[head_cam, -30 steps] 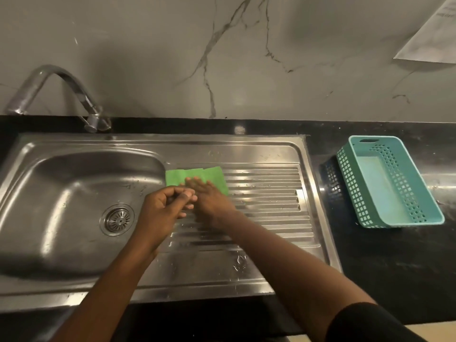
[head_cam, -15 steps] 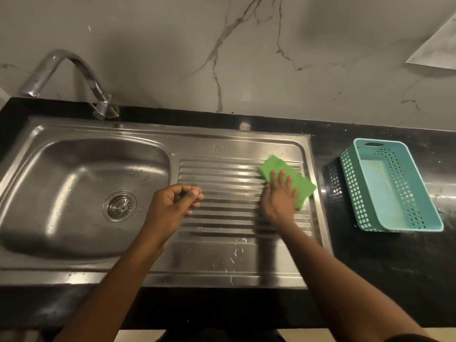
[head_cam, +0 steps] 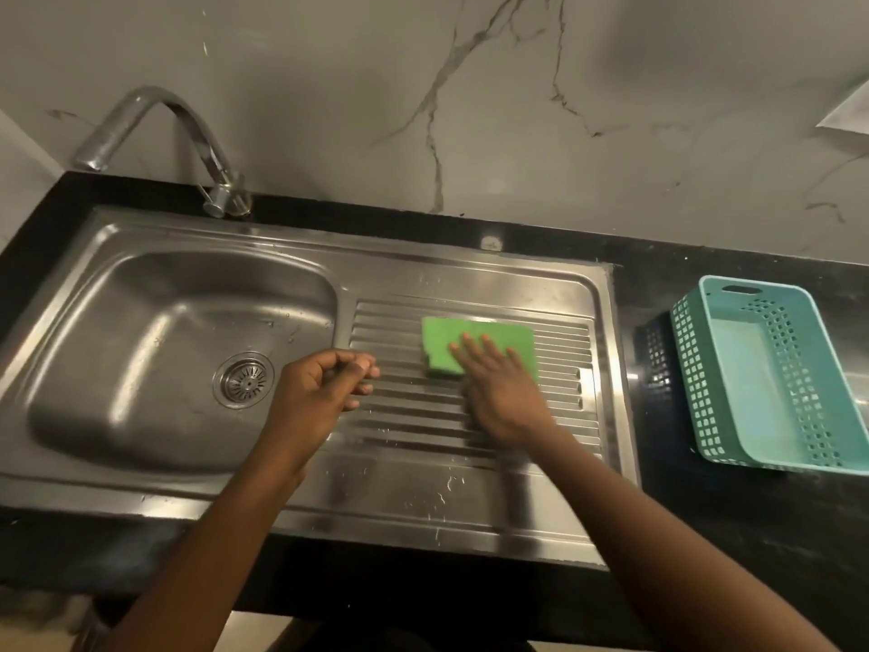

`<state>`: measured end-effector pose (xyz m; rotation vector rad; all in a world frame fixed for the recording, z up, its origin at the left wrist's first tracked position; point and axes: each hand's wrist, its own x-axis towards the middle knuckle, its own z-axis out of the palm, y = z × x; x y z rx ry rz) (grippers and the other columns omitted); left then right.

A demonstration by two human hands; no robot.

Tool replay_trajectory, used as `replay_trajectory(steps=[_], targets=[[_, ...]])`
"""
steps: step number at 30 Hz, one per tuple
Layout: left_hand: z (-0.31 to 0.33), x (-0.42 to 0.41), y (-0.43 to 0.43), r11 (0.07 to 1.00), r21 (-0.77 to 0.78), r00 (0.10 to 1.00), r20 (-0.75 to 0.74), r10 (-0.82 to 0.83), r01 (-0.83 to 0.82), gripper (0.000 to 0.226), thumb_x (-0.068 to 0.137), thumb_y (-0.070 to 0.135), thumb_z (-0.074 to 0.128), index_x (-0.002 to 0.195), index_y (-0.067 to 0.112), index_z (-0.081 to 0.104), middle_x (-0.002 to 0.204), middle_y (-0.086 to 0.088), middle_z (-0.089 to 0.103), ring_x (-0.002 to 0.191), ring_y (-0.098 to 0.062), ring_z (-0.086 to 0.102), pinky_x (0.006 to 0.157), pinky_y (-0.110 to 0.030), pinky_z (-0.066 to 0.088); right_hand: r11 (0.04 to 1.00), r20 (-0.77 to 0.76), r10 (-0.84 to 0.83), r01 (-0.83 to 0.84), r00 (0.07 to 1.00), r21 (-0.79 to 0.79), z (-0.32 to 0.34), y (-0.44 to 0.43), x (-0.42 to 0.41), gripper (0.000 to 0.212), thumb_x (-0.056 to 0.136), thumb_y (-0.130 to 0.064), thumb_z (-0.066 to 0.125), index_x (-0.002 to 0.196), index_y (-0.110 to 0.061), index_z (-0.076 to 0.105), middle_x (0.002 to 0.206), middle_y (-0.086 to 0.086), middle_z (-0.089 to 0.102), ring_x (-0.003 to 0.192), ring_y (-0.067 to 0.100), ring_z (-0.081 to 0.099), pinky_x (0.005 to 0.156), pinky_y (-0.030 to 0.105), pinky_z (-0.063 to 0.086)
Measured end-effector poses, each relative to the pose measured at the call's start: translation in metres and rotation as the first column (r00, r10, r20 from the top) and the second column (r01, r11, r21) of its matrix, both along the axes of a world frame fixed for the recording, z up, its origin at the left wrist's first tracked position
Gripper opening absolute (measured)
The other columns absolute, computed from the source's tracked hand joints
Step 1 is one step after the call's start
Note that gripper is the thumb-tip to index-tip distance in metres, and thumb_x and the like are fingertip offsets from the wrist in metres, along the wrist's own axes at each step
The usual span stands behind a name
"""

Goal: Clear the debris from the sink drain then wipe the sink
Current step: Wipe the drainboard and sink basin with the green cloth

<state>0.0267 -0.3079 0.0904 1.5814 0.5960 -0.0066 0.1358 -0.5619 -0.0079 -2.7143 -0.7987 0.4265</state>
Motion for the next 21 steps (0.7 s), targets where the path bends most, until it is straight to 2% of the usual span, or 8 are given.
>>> replay_trajectory(steps=[4, 7, 9, 12, 15, 16, 18, 21], targets=[[-0.009, 0.004, 0.007, 0.998, -0.002, 0.998, -0.025, -0.055, 0.055, 0.013, 0.101, 0.022, 0.068, 0.1, 0.02, 0.081, 0.098, 0.0, 0.083, 0.091, -0.017, 0.077, 0.081, -0.033, 0.059, 0.922, 0.032, -0.385, 0.386, 0.923, -0.034, 0.008, -0.07, 0.026, 0.056, 0.111, -0.034, 0.032, 0.165, -0.025, 0.02, 0.172, 0.006, 0.014, 0.16, 0.033, 0.01, 0.129, 0.053, 0.013], [-0.013, 0.01, 0.019, 0.995, -0.022, 0.994, -0.042, -0.103, 0.102, 0.013, 0.101, 0.022, 0.067, 0.1, 0.02, 0.081, 0.098, 0.0, 0.083, 0.093, -0.021, 0.077, 0.082, -0.035, 0.059, 0.806, 0.021, -0.59, 0.591, 0.807, -0.042, 0.003, -0.044, 0.027, 0.057, 0.11, -0.036, 0.029, 0.165, -0.023, 0.019, 0.173, 0.008, 0.011, 0.16, 0.034, 0.004, 0.129, 0.053, 0.006], [-0.012, 0.014, 0.026, 0.993, -0.026, 0.992, -0.041, -0.118, 0.117, 0.013, 0.101, 0.02, 0.067, 0.101, 0.018, 0.08, 0.098, -0.001, 0.083, 0.093, -0.022, 0.077, 0.082, -0.036, 0.059, 0.745, 0.012, -0.666, 0.666, 0.746, -0.033, 0.0, 0.001, 0.022, 0.058, 0.109, -0.036, 0.028, 0.165, -0.022, 0.019, 0.173, 0.009, 0.011, 0.16, 0.035, 0.004, 0.128, 0.056, 0.007], [-0.008, 0.023, 0.041, 0.993, -0.022, 0.992, -0.039, -0.118, 0.117, 0.013, 0.101, 0.018, 0.067, 0.102, 0.014, 0.08, 0.097, -0.003, 0.084, 0.089, -0.019, 0.076, 0.082, -0.035, 0.058, 0.801, -0.007, -0.598, 0.598, 0.801, -0.022, -0.001, 0.081, 0.008, 0.062, 0.104, -0.037, 0.025, 0.164, -0.021, 0.02, 0.173, 0.009, 0.013, 0.16, 0.035, 0.007, 0.127, 0.057, 0.009], [-0.003, 0.03, 0.057, 0.993, 0.012, 0.993, -0.026, -0.115, 0.115, 0.015, 0.102, 0.015, 0.066, 0.106, 0.009, 0.079, 0.095, -0.004, 0.083, 0.087, -0.016, 0.076, 0.076, -0.027, 0.059, 0.899, -0.087, -0.436, 0.438, 0.896, -0.003, 0.002, 0.163, -0.004, 0.072, 0.092, -0.04, 0.019, 0.162, -0.022, 0.022, 0.172, 0.008, 0.016, 0.159, 0.034, 0.009, 0.128, 0.057, 0.008], [-0.002, 0.031, 0.063, 0.992, 0.024, 0.992, -0.026, -0.121, 0.121, 0.015, 0.102, 0.015, 0.066, 0.107, 0.009, 0.079, 0.095, -0.003, 0.083, 0.086, -0.015, 0.076, 0.075, -0.025, 0.059, 0.927, -0.107, -0.372, 0.376, 0.922, 0.015, 0.004, 0.183, -0.005, 0.071, 0.094, -0.042, 0.019, 0.162, -0.022, 0.025, 0.172, 0.008, 0.018, 0.159, 0.034, 0.01, 0.128, 0.058, 0.01], [0.0, 0.033, 0.073, 0.992, 0.041, 0.992, -0.023, -0.122, 0.123, 0.016, 0.102, 0.016, 0.065, 0.109, 0.01, 0.078, 0.096, -0.002, 0.083, 0.087, -0.013, 0.077, 0.077, -0.026, 0.059, 0.961, -0.119, -0.27, 0.275, 0.956, 0.033, 0.003, 0.196, -0.003, 0.061, 0.102, -0.041, 0.025, 0.161, -0.024, 0.028, 0.172, 0.007, 0.02, 0.159, 0.034, 0.011, 0.127, 0.058, 0.014], [-0.002, 0.036, 0.081, 0.991, 0.043, 0.991, -0.029, -0.128, 0.129, 0.017, 0.103, 0.016, 0.064, 0.109, 0.009, 0.078, 0.098, -0.004, 0.083, 0.092, -0.018, 0.076, 0.081, -0.031, 0.059, 0.999, -0.061, -0.033, 0.033, 0.998, -0.004, 0.0, 0.15, 0.009, 0.056, 0.108, -0.041, 0.031, 0.163, -0.033, 0.023, 0.172, -0.002, 0.017, 0.16, 0.026, 0.012, 0.127, 0.049, 0.014]])
